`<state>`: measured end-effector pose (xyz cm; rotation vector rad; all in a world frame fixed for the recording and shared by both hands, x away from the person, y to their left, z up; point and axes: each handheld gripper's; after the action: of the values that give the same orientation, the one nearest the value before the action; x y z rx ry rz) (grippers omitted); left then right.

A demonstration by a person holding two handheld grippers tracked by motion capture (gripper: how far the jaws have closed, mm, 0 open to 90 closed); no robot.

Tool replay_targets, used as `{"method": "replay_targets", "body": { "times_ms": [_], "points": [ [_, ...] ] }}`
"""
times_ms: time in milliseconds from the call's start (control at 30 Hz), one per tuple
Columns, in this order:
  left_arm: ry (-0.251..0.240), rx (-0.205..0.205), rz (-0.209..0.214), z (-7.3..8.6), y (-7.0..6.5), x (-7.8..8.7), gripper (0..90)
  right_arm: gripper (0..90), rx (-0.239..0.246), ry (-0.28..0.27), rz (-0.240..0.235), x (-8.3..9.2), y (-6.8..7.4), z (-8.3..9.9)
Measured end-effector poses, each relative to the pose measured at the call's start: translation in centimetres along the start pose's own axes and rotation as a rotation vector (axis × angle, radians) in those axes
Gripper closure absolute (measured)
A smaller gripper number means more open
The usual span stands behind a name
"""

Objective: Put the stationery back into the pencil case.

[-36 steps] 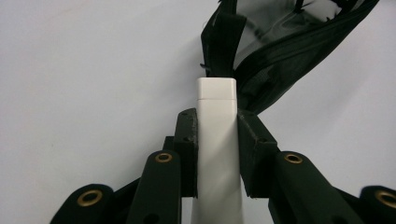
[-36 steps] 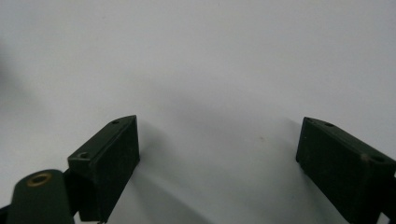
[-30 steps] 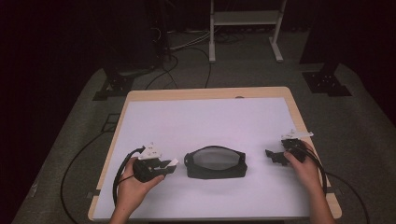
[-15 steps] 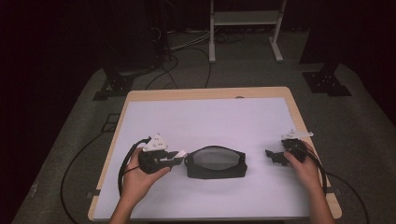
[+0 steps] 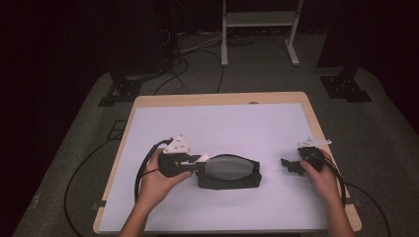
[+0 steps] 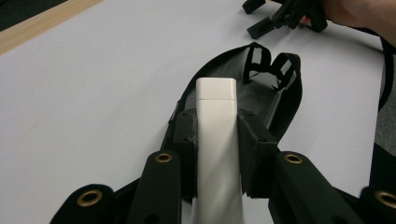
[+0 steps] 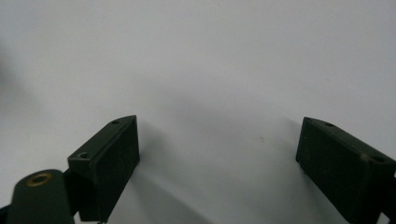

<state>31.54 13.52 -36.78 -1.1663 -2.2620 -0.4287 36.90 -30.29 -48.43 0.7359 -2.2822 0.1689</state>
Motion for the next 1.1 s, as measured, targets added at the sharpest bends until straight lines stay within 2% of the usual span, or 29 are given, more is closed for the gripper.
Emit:
{"method": "replay_targets", "body": {
  "times_ms": [267,633,1100],
  "points": [
    [0.004,-0.027,0.031,-0.9,-0.4,-1.2,71.2,12.2,-0.001,0.000,0.000,0.0,0.0,0.0],
    [0.020,-0.065,0.091,-1.9,-1.4,-3.9,71.2,12.2,-0.001,0.000,-0.001,0.0,0.0,0.0],
    [0.050,-0.091,0.134,-2.2,-1.9,-6.9,71.2,12.2,-0.001,0.001,-0.001,0.0,0.0,0.0]
  ]
}}
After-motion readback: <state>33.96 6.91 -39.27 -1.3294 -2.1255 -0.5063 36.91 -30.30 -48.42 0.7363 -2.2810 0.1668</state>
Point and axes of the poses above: each handheld gripper's, and its own axes: x roughly backward along the jaws, z roughly out of its underside, y roughly to its left, and after that the axes turned 6 degrees about -z, right-handed
